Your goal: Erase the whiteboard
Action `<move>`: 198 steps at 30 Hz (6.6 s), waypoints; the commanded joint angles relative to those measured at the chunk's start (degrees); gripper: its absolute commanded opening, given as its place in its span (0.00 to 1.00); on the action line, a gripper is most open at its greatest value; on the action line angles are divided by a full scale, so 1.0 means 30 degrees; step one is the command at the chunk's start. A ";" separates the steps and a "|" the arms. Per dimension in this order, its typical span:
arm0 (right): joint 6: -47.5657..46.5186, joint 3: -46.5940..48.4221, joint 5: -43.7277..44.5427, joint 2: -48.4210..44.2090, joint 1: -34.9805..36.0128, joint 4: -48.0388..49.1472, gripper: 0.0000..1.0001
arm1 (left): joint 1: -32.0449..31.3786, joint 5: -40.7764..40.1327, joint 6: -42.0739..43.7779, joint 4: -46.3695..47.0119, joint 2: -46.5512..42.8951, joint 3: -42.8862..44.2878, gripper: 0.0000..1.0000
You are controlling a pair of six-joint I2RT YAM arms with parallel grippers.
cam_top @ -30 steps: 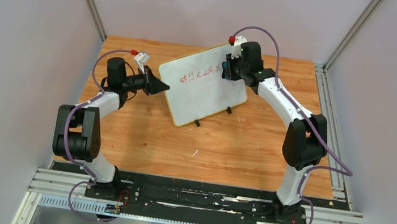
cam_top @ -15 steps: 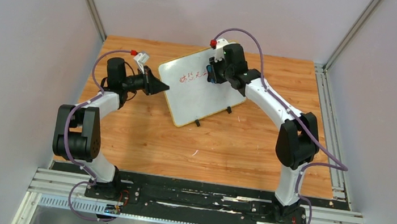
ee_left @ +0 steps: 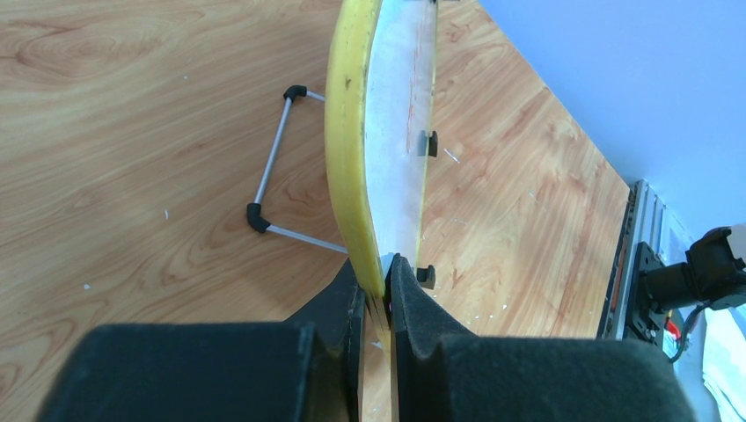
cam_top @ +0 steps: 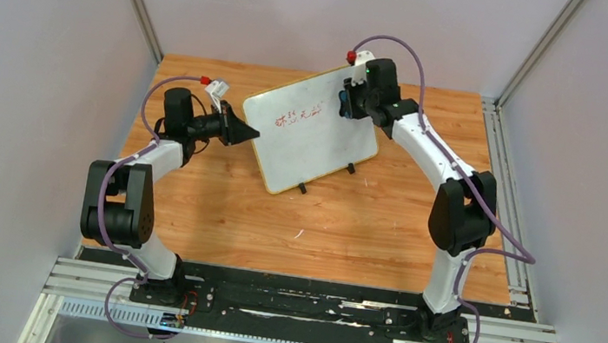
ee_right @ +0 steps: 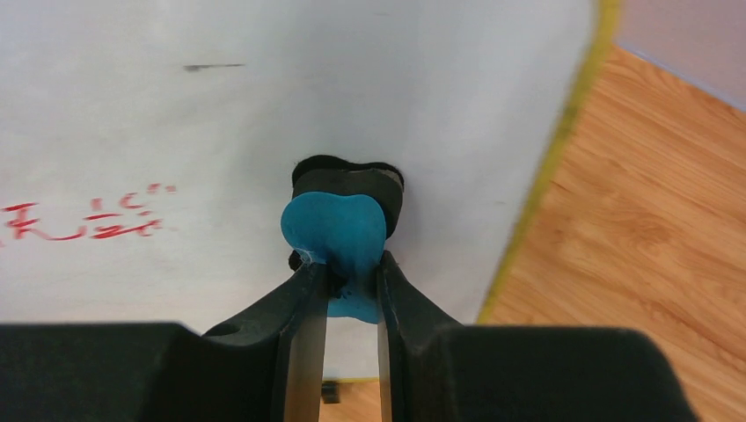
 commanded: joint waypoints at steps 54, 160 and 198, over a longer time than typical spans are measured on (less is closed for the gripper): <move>0.0048 0.0926 0.0334 0.0559 0.0649 -0.0158 0.01 | -0.0010 -0.2304 0.3544 -0.1525 0.0487 -0.0198 0.00; 0.0623 -0.1324 0.1414 -0.2087 0.0706 -0.0305 0.01 | 0.0008 -0.2209 0.3865 -0.2173 -0.0091 -0.0108 0.00; 0.5718 -1.7086 0.1587 -1.1467 -0.7756 -0.4825 0.01 | 0.0009 -0.2787 0.4980 -0.3401 -0.0246 -0.0177 0.03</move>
